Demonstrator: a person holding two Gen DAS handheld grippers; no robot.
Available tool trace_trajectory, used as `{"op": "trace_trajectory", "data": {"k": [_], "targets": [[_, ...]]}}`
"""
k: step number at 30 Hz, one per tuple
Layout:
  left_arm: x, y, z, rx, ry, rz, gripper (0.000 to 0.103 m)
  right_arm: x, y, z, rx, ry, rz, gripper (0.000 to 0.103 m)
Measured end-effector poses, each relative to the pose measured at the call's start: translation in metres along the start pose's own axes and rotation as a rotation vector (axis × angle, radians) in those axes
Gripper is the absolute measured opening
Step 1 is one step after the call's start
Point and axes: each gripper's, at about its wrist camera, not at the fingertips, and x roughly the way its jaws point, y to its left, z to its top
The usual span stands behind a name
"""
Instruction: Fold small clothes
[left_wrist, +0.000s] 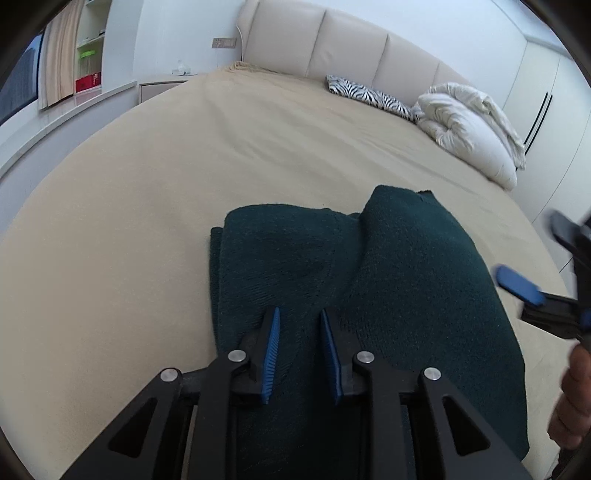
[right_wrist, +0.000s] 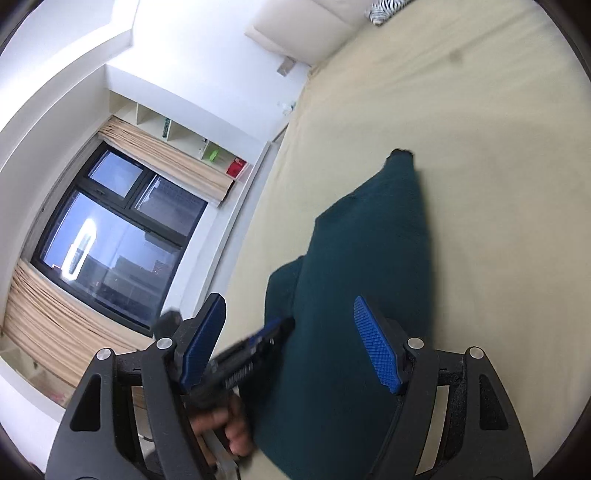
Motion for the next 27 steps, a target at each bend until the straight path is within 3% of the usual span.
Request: {"op": "trace_trajectory", "data": {"k": [2,5,7,10,13,14,17,20,22,25,27], "targets": [[0.0,0.008,-0.003,-0.025,-0.022,-0.012,0.023,0.034,-0.01,0.018,0.044,0.046,-0.023,0.071],[0.005,0.018,-0.006,-0.083,-0.021,-0.048,0.019,0.064,-0.037,0.043,0.073,0.017,-0.079,0.07],[0.009,0.023,-0.004,-0.101,-0.012,-0.07,0.019,0.072,-0.052,0.049,0.096,-0.007,-0.145,0.069],[0.01,0.022,-0.003,-0.093,-0.009,-0.074,0.019,0.077,-0.072,0.059,0.154,-0.014,-0.127,0.06],[0.009,0.03,-0.005,-0.122,-0.007,-0.106,0.018,0.06,-0.058,0.057,0.117,-0.017,-0.192,0.062],[0.008,0.033,-0.007,-0.129,-0.006,-0.114,0.018,0.049,-0.053,0.052,0.134,-0.025,-0.163,0.062],[0.007,0.038,-0.008,-0.133,-0.006,-0.127,0.018,0.021,-0.029,0.024,0.121,-0.008,0.048,0.064],[0.006,0.04,-0.008,-0.123,-0.003,-0.133,0.018,0.022,-0.024,-0.018,0.096,0.094,0.12,0.064],[0.006,0.042,-0.008,-0.114,0.002,-0.149,0.018,0.036,-0.04,-0.047,0.127,0.171,0.11,0.062],[0.007,0.043,-0.005,-0.101,0.01,-0.167,0.018,0.032,-0.046,-0.066,0.053,0.12,0.095,0.057],[0.007,0.044,-0.004,-0.087,0.015,-0.177,0.018,0.026,-0.042,-0.064,0.121,0.133,0.076,0.06]]}}
